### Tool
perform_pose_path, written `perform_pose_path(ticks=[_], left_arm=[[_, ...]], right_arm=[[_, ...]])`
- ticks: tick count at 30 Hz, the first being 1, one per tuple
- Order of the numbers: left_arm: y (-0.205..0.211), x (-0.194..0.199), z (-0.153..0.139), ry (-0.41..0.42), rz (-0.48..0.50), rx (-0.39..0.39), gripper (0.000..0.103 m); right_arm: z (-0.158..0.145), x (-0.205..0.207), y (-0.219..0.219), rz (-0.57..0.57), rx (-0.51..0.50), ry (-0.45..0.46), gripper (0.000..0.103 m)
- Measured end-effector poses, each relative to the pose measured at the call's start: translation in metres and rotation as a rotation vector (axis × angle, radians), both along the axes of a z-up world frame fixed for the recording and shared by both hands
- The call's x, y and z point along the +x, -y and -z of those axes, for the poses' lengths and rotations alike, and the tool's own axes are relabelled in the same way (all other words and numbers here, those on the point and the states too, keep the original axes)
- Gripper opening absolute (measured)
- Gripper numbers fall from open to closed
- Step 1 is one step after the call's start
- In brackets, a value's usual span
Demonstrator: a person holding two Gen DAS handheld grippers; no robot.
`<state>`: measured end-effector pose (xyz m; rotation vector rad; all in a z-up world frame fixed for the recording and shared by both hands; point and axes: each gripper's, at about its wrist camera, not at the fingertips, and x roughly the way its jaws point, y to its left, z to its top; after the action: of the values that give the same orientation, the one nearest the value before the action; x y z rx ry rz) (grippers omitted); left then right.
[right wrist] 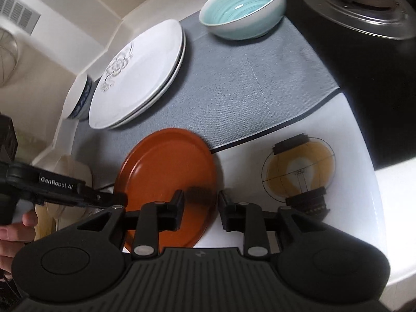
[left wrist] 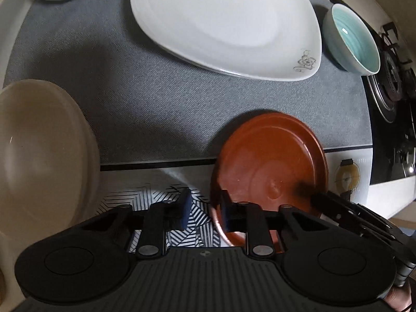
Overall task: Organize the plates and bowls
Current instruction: 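Lift the brown plate and carry it over the stacked white plates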
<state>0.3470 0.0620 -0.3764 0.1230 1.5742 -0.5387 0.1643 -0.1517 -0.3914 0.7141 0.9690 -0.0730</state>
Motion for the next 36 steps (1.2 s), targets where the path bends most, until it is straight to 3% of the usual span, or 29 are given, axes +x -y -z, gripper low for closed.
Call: perform_pose_path(ticks=[3, 6, 10, 18, 22, 30, 36], left_arm=[[0.001, -0.007, 0.003, -0.015, -0.015, -0.019, 0.013], [0.006, -0.014, 0.002, 0.034, -0.019, -0.015, 0.011], [0.009, -0.02, 0.0, 0.067, -0.049, 0.017, 0.009], [0.026, -0.049, -0.025, 0.139, -0.128, 0.083, 0.009], [0.038, -0.07, -0.048, 0.132, -0.193, 0.073, 0.008], [0.073, -0.106, -0.089, 0.225, -0.249, 0.106, 0.008], [0.082, -0.108, -0.105, 0.23, -0.299, 0.087, 0.008]], right_arm=[[0.0, 0.002, 0.004, -0.027, 0.018, -0.002, 0.032], [0.0, 0.003, 0.007, -0.076, 0.001, -0.005, 0.03], [0.001, 0.002, 0.016, -0.103, -0.007, -0.013, 0.008], [-0.029, -0.01, 0.025, -0.269, -0.118, 0.111, 0.007], [-0.047, -0.017, 0.053, -0.317, -0.087, 0.117, 0.007], [-0.063, -0.027, 0.099, -0.313, 0.028, 0.122, 0.007], [-0.072, -0.031, 0.106, -0.329, -0.02, 0.143, 0.006]])
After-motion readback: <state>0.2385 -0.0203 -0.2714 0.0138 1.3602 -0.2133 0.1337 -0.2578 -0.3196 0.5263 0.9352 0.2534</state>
